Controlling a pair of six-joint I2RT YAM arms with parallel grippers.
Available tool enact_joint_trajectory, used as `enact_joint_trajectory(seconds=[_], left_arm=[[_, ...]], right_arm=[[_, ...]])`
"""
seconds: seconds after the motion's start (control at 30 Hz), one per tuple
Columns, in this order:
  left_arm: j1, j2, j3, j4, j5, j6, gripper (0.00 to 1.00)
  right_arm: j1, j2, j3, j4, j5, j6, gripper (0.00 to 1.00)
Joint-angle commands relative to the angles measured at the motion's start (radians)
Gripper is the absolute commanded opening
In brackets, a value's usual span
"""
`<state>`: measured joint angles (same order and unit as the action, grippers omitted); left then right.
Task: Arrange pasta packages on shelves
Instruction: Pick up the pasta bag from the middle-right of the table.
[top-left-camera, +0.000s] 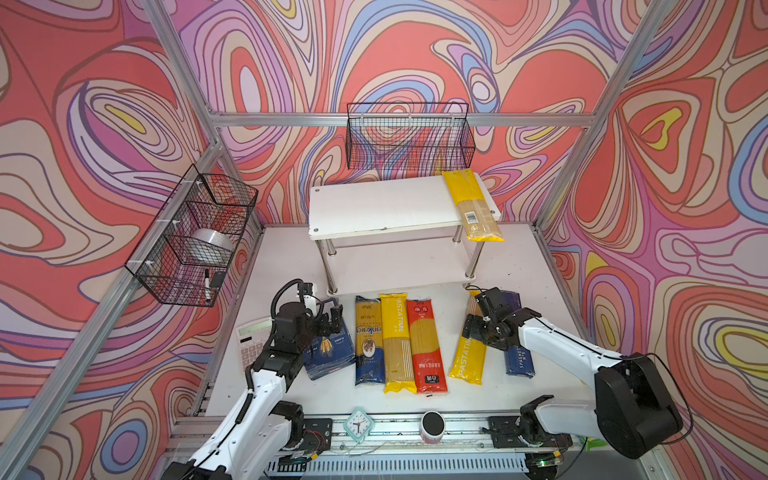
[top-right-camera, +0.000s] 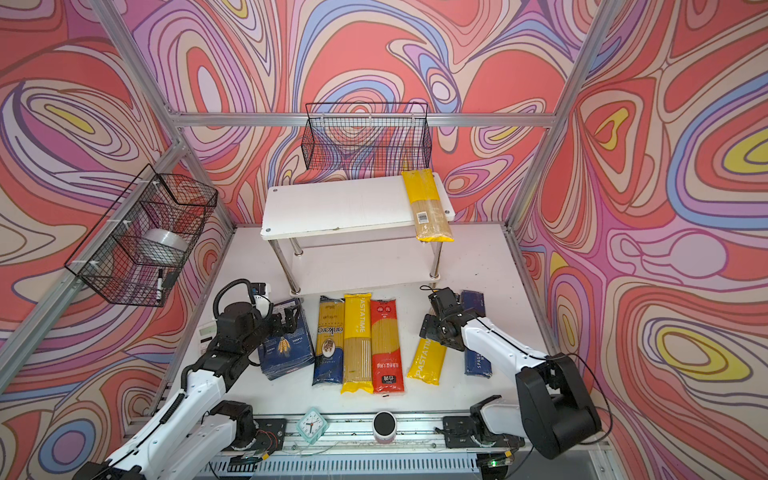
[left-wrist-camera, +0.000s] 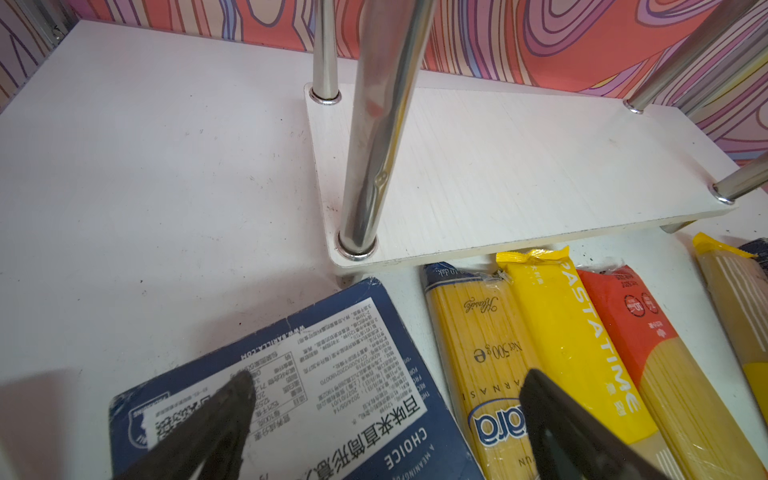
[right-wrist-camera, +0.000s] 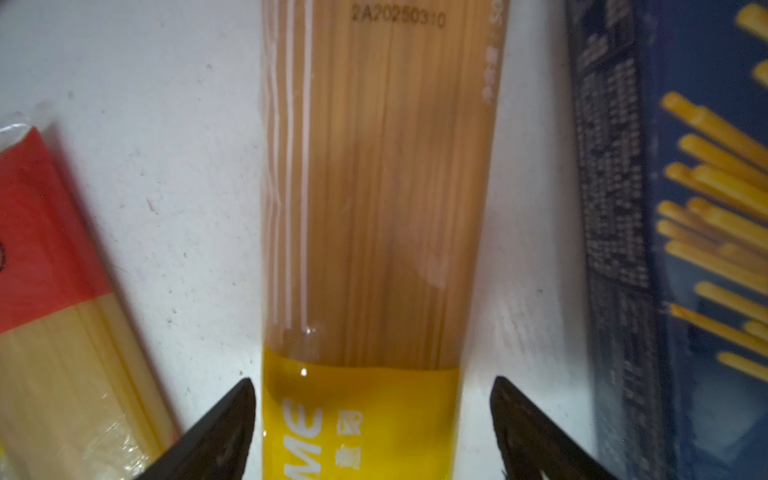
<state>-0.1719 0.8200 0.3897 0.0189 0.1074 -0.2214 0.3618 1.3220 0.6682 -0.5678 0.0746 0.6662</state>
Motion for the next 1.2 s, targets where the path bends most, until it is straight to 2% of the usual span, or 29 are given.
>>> enact_joint_trajectory(seconds=[0.0,0.33,0.63,0.9,1.0,1.17], left_arm=[[-0.008,-0.005,-0.013,0.009,0.002,-0.010,1.00],[-0.008,-0.004,-0.012,0.010,0.000,-0.012,1.00],[-0.008,-0.001,-0.012,0.011,-0.002,-0.010,1.00],[-0.008,-0.001,-0.012,0.013,-0.002,-0.012,1.00],[-0.008,0.000,-0.012,0.013,-0.002,-0.011,1.00],[-0.008,0.001,-0.012,0.012,0.000,-0.010,1.00]], right_arm=[[0.008,0.027,-0.022,0.032,0.027,0.022,0.92],[0.043,0.081,-0.035,0.109,0.029,0.036,0.92],[0.052,0.127,-0.045,0.094,0.079,0.051,0.91],[0.076,0.134,-0.040,0.040,0.116,0.036,0.82],[0.077,0.119,-0.041,0.045,0.118,0.031,0.82],[0.078,0.116,-0.028,0.035,0.115,0.018,0.71]])
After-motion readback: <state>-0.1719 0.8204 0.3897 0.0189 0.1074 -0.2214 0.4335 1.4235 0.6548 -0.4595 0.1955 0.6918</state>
